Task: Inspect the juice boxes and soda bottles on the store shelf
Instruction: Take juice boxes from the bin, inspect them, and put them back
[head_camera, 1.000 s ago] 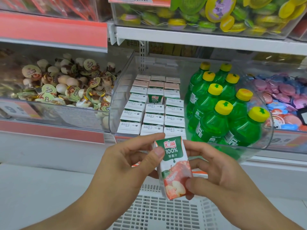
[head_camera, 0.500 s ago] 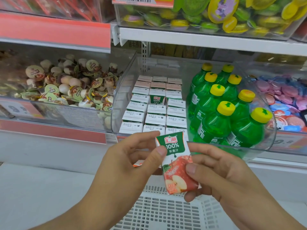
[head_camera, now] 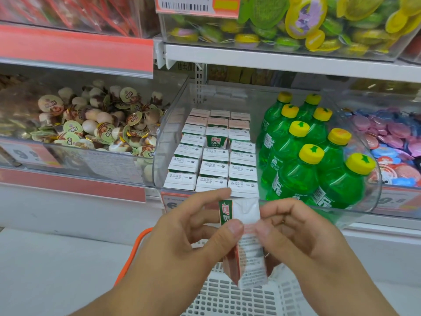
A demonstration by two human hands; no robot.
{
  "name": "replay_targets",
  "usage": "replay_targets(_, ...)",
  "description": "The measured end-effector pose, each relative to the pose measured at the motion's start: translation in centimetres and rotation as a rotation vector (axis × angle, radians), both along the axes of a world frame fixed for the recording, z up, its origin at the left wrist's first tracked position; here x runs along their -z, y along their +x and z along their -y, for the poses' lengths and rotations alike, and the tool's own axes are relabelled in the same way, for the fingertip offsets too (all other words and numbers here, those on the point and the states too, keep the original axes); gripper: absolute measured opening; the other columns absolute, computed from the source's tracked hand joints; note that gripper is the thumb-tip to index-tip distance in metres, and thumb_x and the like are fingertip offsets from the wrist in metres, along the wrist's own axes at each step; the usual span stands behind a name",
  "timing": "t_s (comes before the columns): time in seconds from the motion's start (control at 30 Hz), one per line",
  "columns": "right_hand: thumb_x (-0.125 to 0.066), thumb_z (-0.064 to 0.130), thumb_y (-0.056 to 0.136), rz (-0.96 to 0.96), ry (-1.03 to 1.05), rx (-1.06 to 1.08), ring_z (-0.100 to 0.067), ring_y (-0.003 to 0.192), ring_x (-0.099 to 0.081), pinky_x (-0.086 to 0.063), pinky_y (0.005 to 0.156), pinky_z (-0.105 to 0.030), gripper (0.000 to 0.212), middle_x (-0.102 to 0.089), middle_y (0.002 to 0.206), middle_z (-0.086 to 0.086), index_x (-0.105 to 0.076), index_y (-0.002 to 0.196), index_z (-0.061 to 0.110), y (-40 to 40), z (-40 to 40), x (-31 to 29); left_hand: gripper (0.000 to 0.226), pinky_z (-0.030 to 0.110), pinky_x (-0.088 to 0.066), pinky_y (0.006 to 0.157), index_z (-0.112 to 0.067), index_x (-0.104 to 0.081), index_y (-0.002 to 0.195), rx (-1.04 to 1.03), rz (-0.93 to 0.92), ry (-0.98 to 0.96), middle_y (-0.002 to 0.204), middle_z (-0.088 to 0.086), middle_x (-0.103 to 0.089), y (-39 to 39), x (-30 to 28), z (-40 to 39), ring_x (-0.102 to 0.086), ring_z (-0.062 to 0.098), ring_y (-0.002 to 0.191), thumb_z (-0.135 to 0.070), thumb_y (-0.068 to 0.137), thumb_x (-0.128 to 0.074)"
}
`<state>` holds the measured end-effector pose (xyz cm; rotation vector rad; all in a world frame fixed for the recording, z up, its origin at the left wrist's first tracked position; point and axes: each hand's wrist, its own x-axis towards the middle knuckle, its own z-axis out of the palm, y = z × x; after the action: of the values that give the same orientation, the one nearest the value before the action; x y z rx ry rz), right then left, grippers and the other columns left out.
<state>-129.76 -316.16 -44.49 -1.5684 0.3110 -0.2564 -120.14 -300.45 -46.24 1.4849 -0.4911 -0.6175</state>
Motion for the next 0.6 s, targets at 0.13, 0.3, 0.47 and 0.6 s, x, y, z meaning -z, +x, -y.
replay_targets(0.13, -0.077, 0.059, 0.055, -0.036, -0.025, 0.04, -0.018, 0.053, -0.059, -0.05, 0.05, -0.024, 0.049, -0.063, 0.064, -0.007, -0.066, 0.075, 0.016, 0.78, 0.48, -0.04, 0.043, 0.054, -0.056, 0.09, -0.042, -0.068, 0.114, 0.053, -0.035, -0.032, 0.105, 0.007, -0.076, -0.41, -0.07, 0.38, -0.069, 0.037, 0.1, -0.039, 0.072, -0.076)
replay_targets(0.3, -0.078, 0.051, 0.058, -0.042, -0.081, -0.01, -0.017, 0.062, -0.06, -0.051, 0.055, -0.029, 0.037, -0.064, 0.072, -0.001, -0.064, 0.079, 0.024, 0.98, 0.62, 0.27, 0.028, 0.053, -0.057, 0.089, -0.041, -0.07, 0.11, 0.022, -0.072, -0.051, 0.102, 0.009, -0.076, -0.36, -0.44, 0.38, -0.068, 0.04, 0.101, -0.031, 0.084, -0.072)
replay_targets(0.47, -0.081, 0.039, 0.056, -0.008, -0.053, -0.103, -0.016, 0.068, -0.06, -0.052, 0.06, -0.031, 0.034, -0.068, 0.085, 0.003, -0.066, 0.086, 0.032, 0.65, 0.83, 0.45, 0.032, 0.045, -0.06, 0.083, -0.034, -0.071, 0.112, 0.022, -0.134, -0.105, 0.104, 0.012, -0.076, -0.09, -0.62, 0.25, -0.072, 0.032, 0.097, -0.026, 0.08, -0.067)
replay_targets(0.6, -0.082, 0.03, 0.057, 0.049, -0.051, -0.143, -0.015, 0.071, -0.059, -0.052, 0.062, -0.03, 0.039, -0.065, 0.089, 0.005, -0.066, 0.092, 0.032, 0.58, 0.99, 0.64, 0.031, 0.038, -0.061, 0.077, -0.03, -0.071, 0.113, 0.014, -0.126, -0.114, 0.102, 0.013, -0.076, 0.06, -0.67, 0.29, -0.074, 0.027, 0.091, -0.024, 0.083, -0.068)
